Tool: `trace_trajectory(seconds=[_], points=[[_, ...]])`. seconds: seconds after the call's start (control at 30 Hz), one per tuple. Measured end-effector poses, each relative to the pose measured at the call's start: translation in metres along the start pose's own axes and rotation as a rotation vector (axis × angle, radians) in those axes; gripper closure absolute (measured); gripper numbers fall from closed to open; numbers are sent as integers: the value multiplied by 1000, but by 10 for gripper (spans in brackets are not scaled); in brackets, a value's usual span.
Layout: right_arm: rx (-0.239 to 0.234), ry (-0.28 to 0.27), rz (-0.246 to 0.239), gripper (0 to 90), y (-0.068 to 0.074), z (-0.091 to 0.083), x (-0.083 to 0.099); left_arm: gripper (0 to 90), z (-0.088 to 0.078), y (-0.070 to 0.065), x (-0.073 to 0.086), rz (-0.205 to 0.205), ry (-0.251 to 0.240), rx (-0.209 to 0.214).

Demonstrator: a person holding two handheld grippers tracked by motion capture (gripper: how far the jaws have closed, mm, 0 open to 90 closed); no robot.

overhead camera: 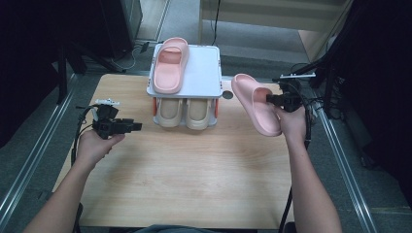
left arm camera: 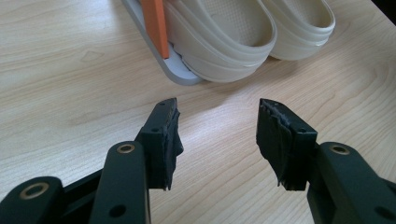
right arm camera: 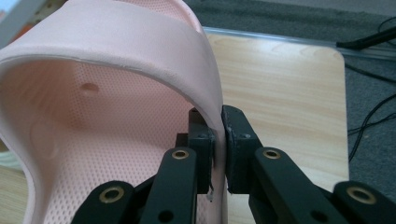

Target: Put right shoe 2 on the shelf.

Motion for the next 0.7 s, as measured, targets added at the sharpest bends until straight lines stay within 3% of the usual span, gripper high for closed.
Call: trace_trajectory(seconds=[0.17,0.37,0.5,0.7], points=[[13,-19,-20,839,10,-8,-24,490,0,-1,0,2,2,4],[23,-24,-60,838,31,-6,-57,490,0,-1,-1,1,-1,5],[11,-32,-72,837,46,7,-76,490,-1,-1,-1,-7,-10,13],[11,0,-92,836,69,35,-99,490,-1,-1,-1,-1,-11,21]])
Point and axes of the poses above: each handheld gripper's, and its own axes: z roughly forward along the jaws, x roughly out of its underside, y roughly to its left, the point moved 4 cm from there along z, roughly forward along the jaws, and after that the axes turned 14 degrees about -x, right-handed, at the moved point
